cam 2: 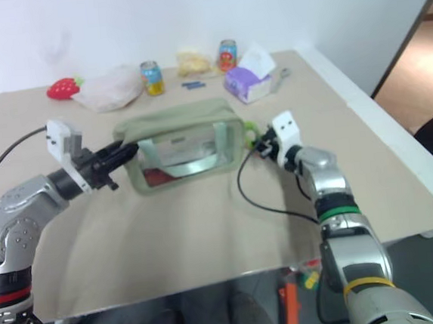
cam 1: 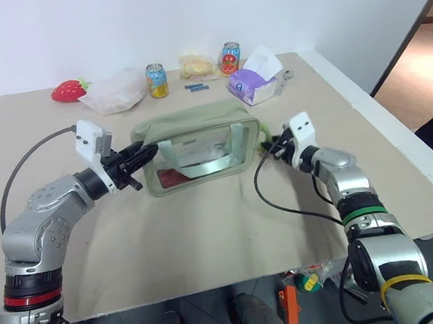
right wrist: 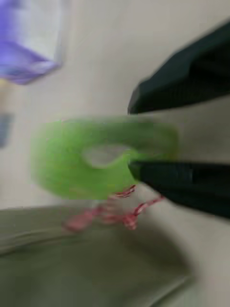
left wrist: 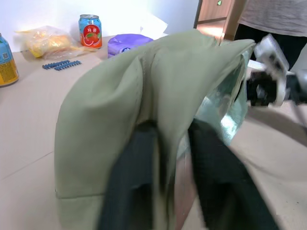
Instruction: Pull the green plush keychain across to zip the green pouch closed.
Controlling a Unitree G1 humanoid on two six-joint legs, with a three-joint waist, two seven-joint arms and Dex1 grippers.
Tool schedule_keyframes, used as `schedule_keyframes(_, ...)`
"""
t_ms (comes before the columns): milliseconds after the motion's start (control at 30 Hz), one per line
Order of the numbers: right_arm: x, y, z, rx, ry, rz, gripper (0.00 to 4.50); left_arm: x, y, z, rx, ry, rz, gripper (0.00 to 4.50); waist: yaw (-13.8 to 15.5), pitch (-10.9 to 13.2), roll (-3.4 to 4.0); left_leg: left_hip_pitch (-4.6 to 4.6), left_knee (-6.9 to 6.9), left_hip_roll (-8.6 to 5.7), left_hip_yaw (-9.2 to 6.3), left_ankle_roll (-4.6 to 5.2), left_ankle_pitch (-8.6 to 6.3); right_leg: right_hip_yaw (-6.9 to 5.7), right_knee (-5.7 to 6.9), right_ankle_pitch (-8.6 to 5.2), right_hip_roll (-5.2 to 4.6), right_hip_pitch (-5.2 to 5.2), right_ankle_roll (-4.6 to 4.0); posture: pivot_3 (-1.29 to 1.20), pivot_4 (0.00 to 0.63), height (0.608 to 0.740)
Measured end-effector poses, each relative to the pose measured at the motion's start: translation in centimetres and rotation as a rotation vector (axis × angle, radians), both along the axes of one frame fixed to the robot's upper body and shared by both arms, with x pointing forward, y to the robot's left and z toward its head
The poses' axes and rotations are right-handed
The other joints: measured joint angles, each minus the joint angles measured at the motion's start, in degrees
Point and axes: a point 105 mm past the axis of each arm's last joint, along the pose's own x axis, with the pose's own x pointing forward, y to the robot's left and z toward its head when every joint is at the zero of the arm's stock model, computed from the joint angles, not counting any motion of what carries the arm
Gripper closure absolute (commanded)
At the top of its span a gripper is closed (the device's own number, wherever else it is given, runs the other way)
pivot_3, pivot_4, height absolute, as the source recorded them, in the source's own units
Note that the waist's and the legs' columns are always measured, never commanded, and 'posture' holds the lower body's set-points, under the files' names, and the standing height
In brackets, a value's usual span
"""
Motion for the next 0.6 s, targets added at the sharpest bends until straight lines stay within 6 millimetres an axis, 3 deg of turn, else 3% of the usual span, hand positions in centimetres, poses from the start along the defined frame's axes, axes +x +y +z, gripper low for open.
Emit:
schedule_keyframes(100,-2.1,-0.2,3.7,0.025,-0.071,0.074,0.74,-0.2,0.0,0.7,-0.032,0.001,-0.022,0.98,0.31,0.00,-0.01,-0.11,-0.02,0.00,-0.10,0.02,-0.04,-0.10,-0.04,-0.10,-0.02,-0.02,0.01,0.00,0.150,0.740)
schedule_keyframes(200,-3.8,-0.9,4.5,0.025,-0.079,0.107,0.00,-0.3,1.0,2.0,-0.099,0.001,-0.009,0.04,0.43,0.00,-0.01,-0.15,-0.02,0.00,-0.12,0.04,-0.06,-0.15,-0.15,-0.11,-0.04,0.00,0.02,0.00,0.150,0.740)
schedule_keyframes(367,-7.4,-2.4,3.4,0.036,-0.008,0.147,0.00,-1.4,4.0,3.8,-0.186,-0.006,0.082,0.02,0.20,0.00,-0.01,-0.11,-0.04,0.01,-0.02,0.06,-0.09,-0.06,-0.25,-0.10,-0.06,0.01,0.04,0.00,0.150,0.740)
schedule_keyframes(467,-9.1,-2.8,3.0,0.050,0.002,0.134,0.00,-2.6,5.4,1.2,-0.106,0.039,0.176,0.02,-0.06,0.00,0.00,0.00,-0.12,0.04,0.10,0.06,-0.09,0.05,-0.24,-0.11,-0.03,0.00,0.02,0.00,0.150,0.740)
schedule_keyframes(600,-11.2,-1.8,1.5,0.045,-0.006,0.124,0.00,-3.6,6.3,-4.1,0.076,0.114,0.298,0.02,0.21,-0.03,-0.05,0.01,-0.10,0.06,-0.02,0.02,-0.07,-0.02,-0.24,-0.21,0.01,0.03,-0.18,0.00,0.150,0.740)
